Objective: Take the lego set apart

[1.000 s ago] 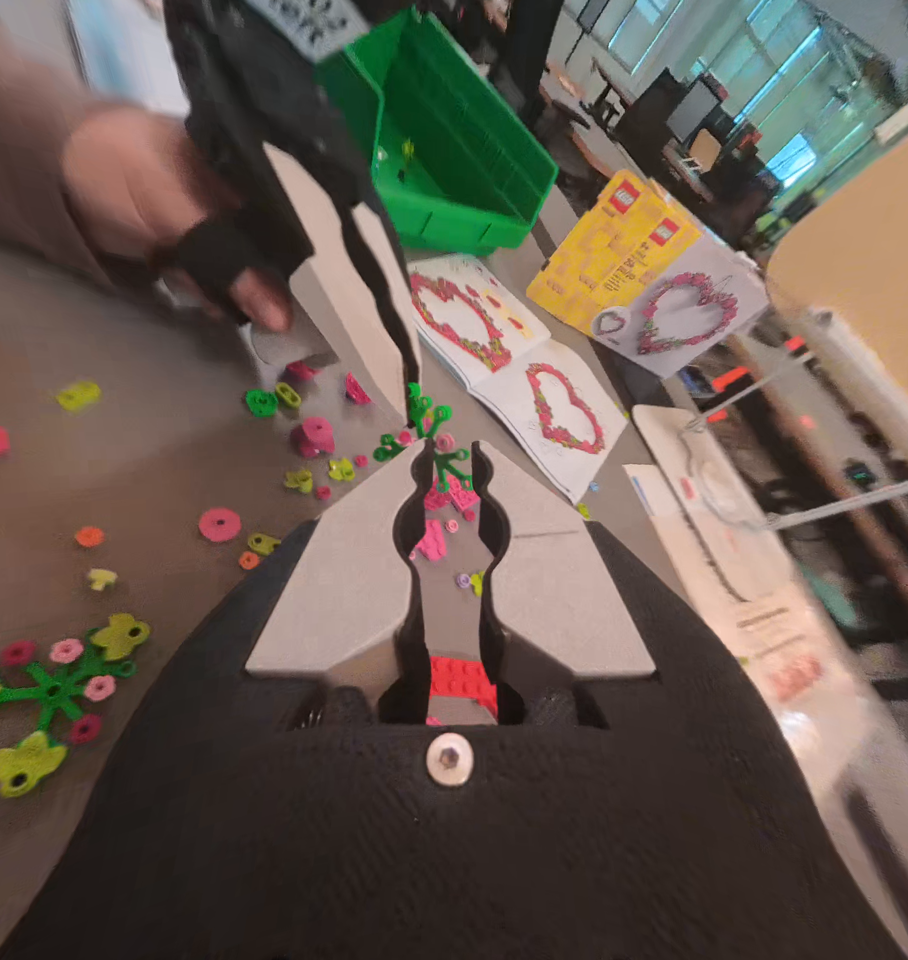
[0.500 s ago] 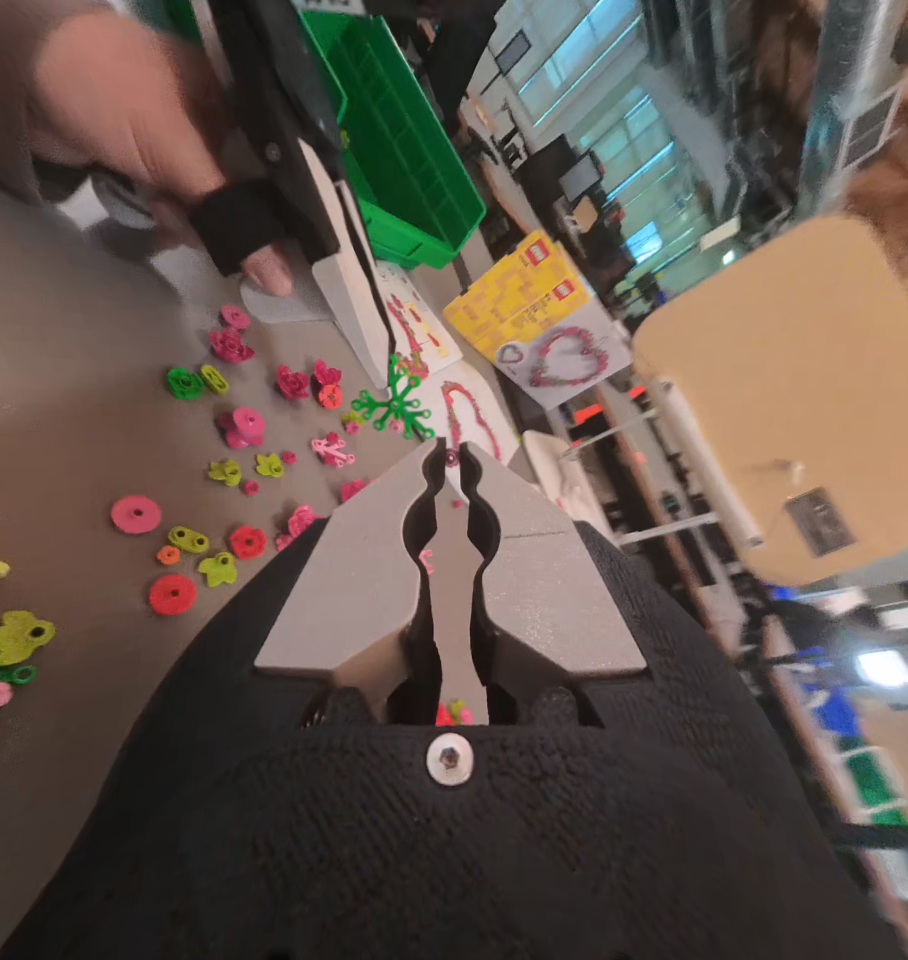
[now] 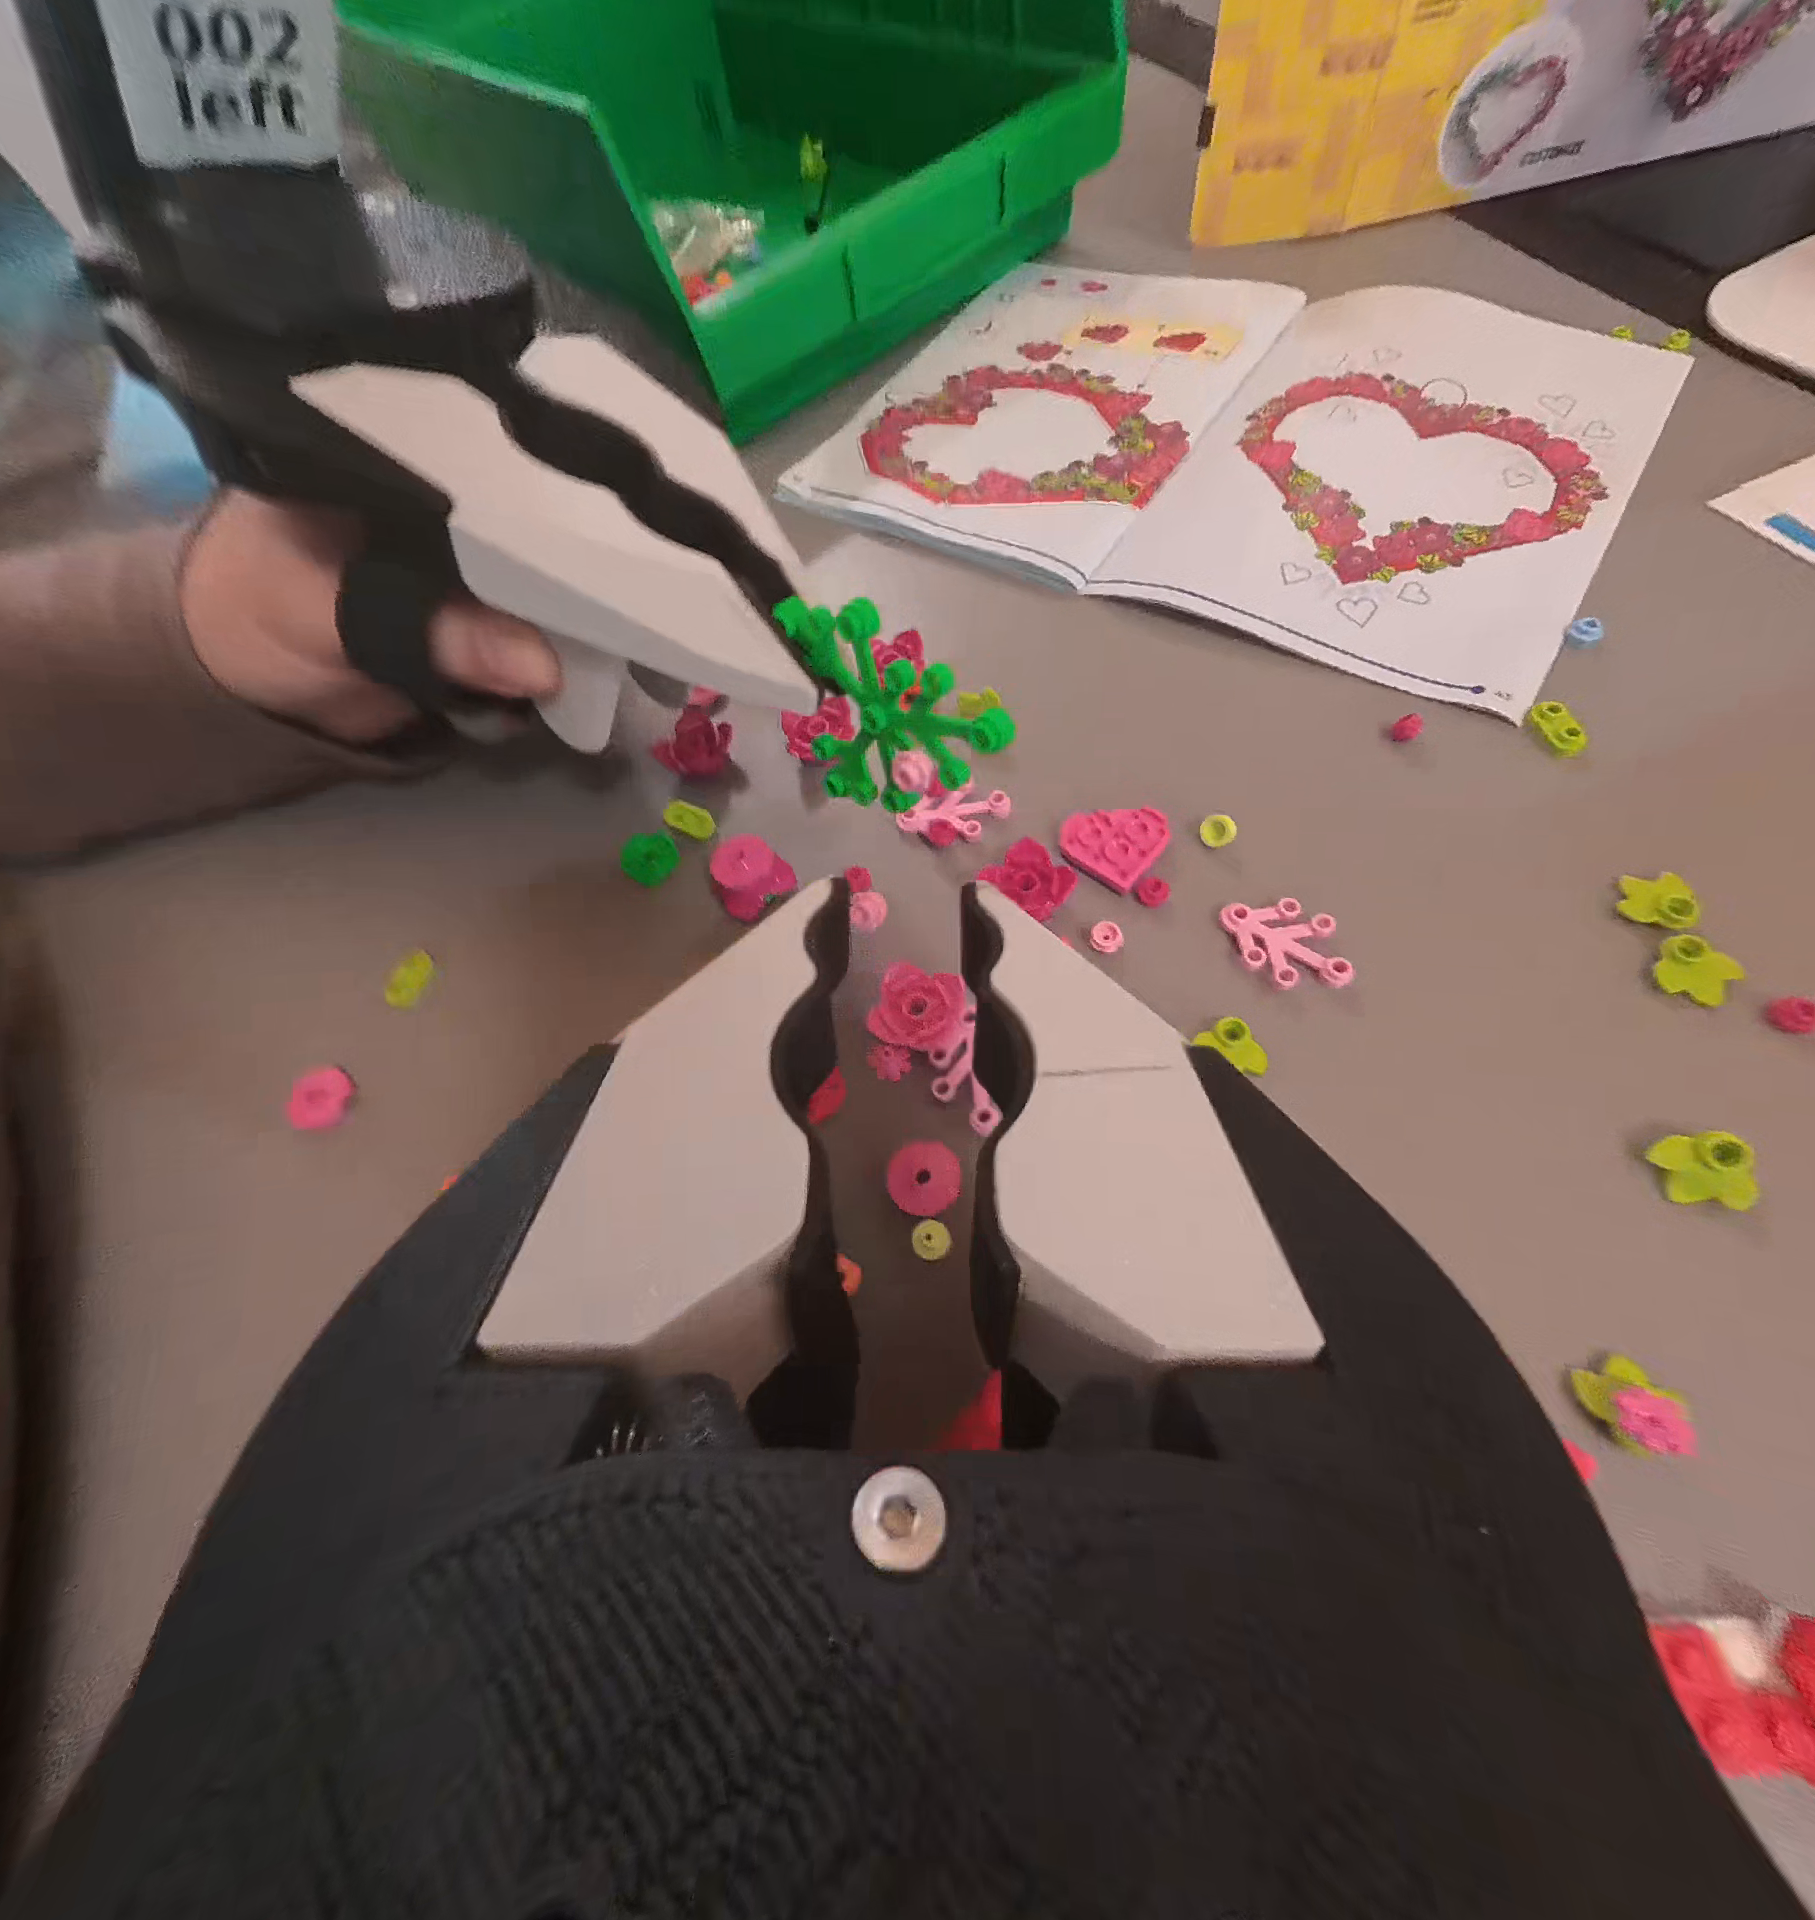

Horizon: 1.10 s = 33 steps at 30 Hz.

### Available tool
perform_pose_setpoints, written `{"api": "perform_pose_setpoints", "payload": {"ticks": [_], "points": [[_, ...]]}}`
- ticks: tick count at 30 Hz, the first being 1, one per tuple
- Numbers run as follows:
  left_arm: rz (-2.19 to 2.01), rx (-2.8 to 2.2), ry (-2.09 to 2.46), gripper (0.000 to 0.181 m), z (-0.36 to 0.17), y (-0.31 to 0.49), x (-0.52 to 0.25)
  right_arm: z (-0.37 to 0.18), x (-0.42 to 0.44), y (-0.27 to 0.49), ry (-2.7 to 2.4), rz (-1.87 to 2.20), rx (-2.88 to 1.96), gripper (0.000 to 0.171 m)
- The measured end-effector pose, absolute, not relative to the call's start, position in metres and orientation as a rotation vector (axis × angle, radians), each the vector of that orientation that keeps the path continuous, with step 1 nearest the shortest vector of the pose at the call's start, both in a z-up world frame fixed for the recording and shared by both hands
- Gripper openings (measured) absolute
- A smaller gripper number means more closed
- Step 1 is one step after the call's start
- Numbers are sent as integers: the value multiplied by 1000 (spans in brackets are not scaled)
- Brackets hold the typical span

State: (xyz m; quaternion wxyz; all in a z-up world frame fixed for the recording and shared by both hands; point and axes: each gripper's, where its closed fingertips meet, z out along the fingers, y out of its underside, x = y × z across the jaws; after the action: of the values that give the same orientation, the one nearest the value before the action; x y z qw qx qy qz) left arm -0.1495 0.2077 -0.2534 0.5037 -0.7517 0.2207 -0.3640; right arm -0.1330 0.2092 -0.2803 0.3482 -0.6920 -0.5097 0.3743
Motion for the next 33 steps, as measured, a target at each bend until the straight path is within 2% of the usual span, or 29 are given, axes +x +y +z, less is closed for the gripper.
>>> {"api": "perform_pose_setpoints", "payload": {"ticks": [2, 5, 12, 20, 33], "points": [[-856, -1814, 539, 1, -254, 208, -150, -289, -130, 214, -1334, 906, -1840, 22], [-850, -1810, 539, 1, -253, 209, -150, -303, -125, 218, -1398, 776, -1866, 37], [-838, -1751, 531, 0, -244, 209, -153, -301, -127, 223, -1433, 660, -1755, 54], [-824, -1653, 537, 1, -226, 206, -157, -248, -132, 225, -1320, 563, -1377, 59], [-855, -1773, 681, 1, -251, 197, -138, -246, -133, 221, -1365, 485, -1309, 63]]}}
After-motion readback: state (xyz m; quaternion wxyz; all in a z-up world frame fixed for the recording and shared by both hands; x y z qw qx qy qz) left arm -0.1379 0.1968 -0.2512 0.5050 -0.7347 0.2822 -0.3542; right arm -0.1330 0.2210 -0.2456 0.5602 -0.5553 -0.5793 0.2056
